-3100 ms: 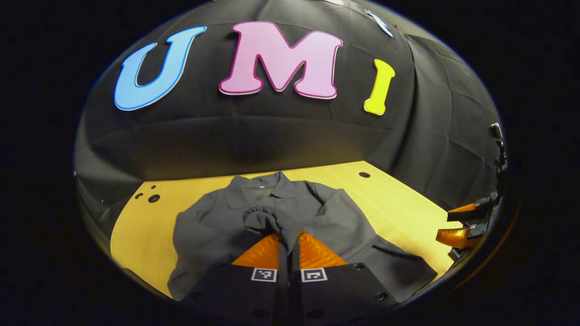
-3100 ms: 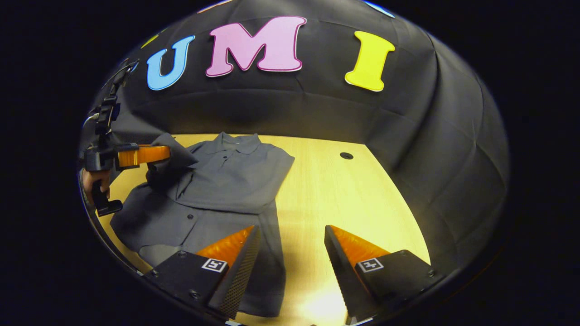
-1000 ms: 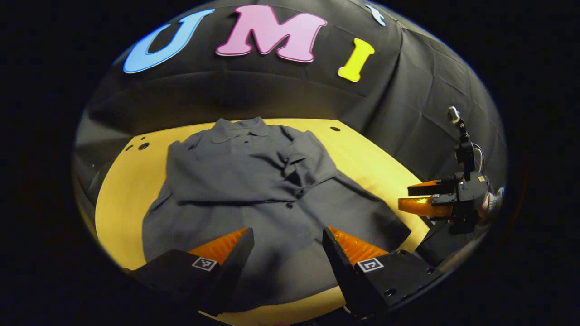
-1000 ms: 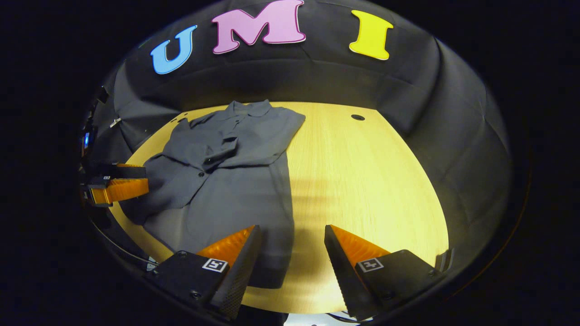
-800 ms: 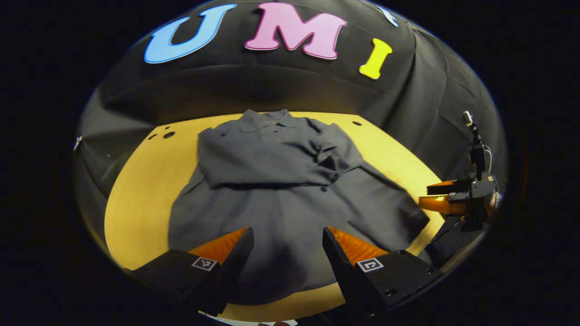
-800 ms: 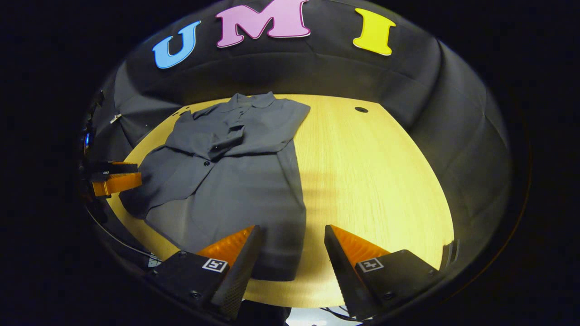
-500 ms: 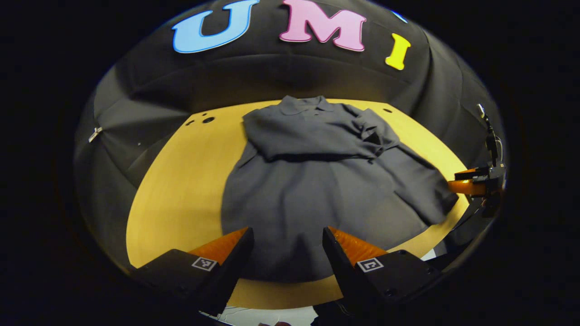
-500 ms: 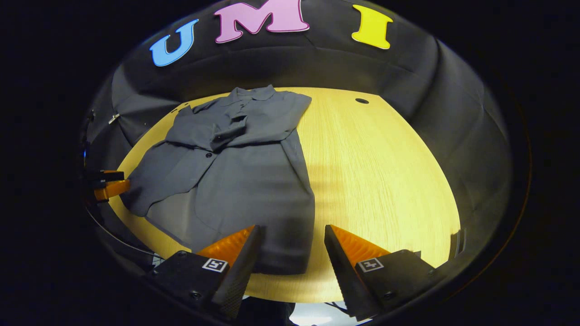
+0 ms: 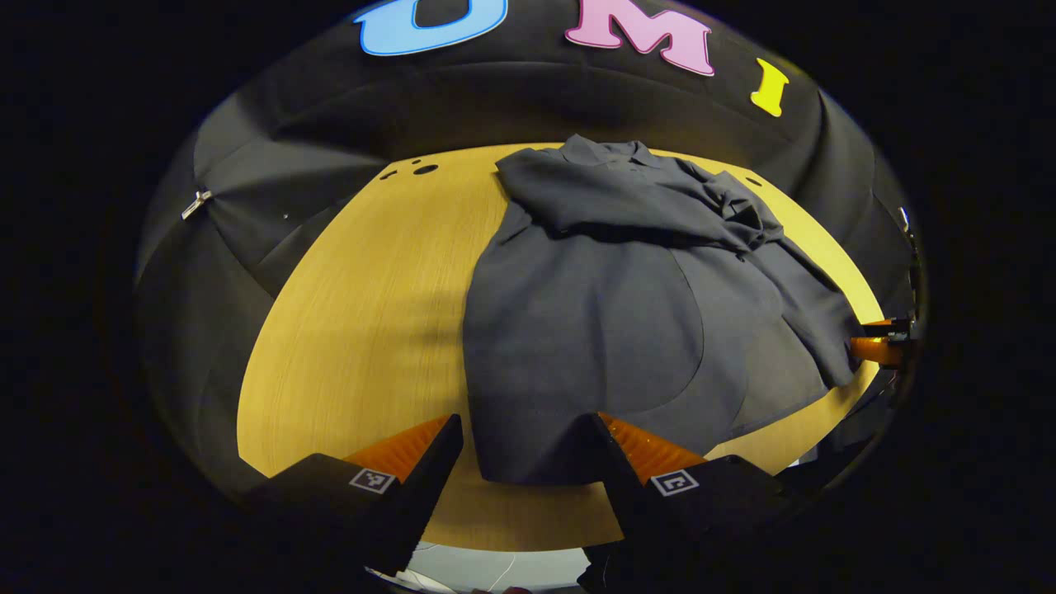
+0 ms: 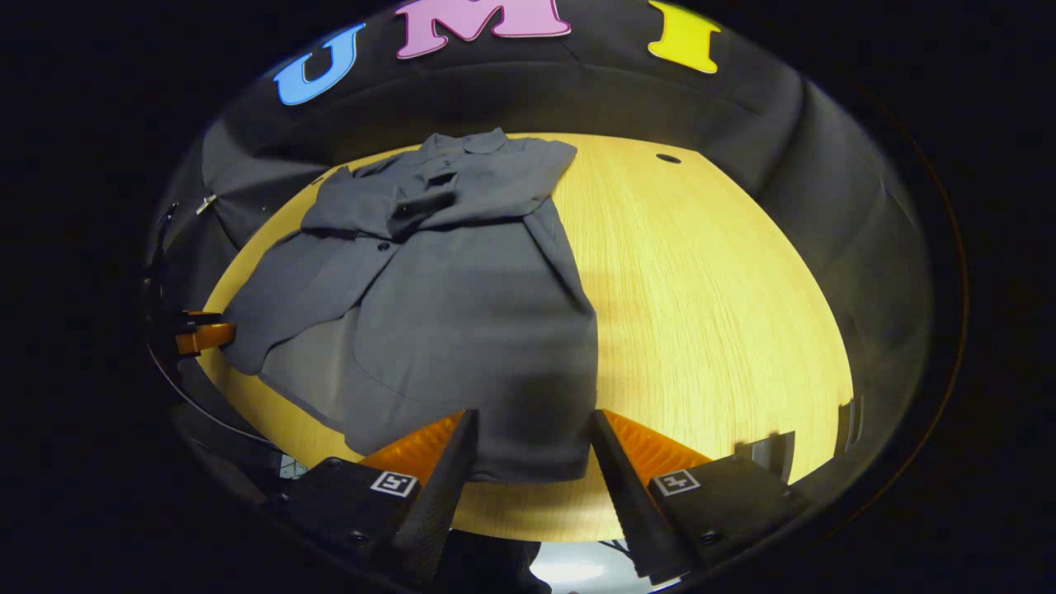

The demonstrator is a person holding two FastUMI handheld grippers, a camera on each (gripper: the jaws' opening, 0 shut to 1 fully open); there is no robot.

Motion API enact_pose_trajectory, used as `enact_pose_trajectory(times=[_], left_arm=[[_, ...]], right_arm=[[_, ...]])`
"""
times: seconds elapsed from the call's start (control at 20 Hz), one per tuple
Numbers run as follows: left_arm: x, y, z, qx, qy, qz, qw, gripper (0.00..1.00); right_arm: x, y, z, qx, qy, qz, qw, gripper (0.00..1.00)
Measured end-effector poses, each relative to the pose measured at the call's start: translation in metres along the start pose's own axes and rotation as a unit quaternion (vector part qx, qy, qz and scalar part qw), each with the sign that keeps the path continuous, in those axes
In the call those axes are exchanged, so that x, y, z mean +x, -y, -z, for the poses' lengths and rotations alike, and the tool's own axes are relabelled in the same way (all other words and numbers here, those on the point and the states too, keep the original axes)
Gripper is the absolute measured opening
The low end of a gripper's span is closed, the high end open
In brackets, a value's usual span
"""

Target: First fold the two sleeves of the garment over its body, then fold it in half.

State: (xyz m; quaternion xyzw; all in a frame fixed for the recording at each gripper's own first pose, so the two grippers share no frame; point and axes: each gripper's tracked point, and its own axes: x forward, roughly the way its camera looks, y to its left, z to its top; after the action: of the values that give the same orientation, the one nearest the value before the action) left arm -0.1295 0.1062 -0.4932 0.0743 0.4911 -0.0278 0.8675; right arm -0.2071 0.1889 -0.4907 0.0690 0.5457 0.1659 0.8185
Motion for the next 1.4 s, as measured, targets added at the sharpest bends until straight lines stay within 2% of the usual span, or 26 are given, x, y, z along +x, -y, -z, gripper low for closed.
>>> enact_pose_trajectory(times=[0.1,0.2,0.25,0.3,0.35,0.45,0.5,0.55,0.7,1.0,1.4], left_arm=[[0.005,-0.001,0.006,0.012,-0.011,-0.002,1.000,0.96],[0.009,0.003,0.006,-0.010,-0.010,0.011,1.000,0.94],[0.009,0.000,0.006,-0.021,-0.013,0.009,1.000,0.94],[0.011,0.004,0.005,-0.011,-0.008,0.019,1.000,0.86],[0.014,0.012,0.001,0.007,-0.009,0.033,0.999,0.82],[0.017,0.014,-0.008,0.021,-0.009,0.044,0.999,0.22],[0.021,0.012,-0.010,0.020,-0.015,0.047,0.999,0.11],[0.022,0.012,-0.011,0.010,-0.027,0.049,0.998,0.10],[0.010,0.012,-0.026,-0.028,-0.028,0.053,0.998,0.06],[-0.028,0.017,-0.106,-0.040,0.074,0.058,0.995,0.06],[-0.059,0.001,-0.217,-0.078,0.176,0.057,0.980,0.05]], right_arm=[[0.000,-0.004,-0.002,-0.003,-0.001,0.003,1.000,0.89],[0.002,-0.003,-0.003,0.002,0.001,0.009,1.000,0.89],[0.005,-0.005,-0.002,0.005,0.008,0.008,1.000,0.99],[0.008,-0.008,-0.005,0.006,0.008,0.001,1.000,0.87],[0.010,-0.019,-0.010,0.006,0.006,-0.023,1.000,0.61],[0.015,-0.031,-0.017,0.031,-0.001,-0.050,0.998,0.10],[0.018,-0.031,-0.022,0.043,-0.004,-0.050,0.998,0.09],[0.017,-0.028,-0.025,0.055,-0.002,-0.044,0.997,0.05],[0.000,-0.033,-0.056,0.067,0.038,-0.048,0.996,0.05],[-0.031,-0.020,-0.127,0.068,0.118,-0.040,0.990,0.05],[-0.054,0.005,-0.222,0.094,0.197,-0.035,0.975,0.05]])
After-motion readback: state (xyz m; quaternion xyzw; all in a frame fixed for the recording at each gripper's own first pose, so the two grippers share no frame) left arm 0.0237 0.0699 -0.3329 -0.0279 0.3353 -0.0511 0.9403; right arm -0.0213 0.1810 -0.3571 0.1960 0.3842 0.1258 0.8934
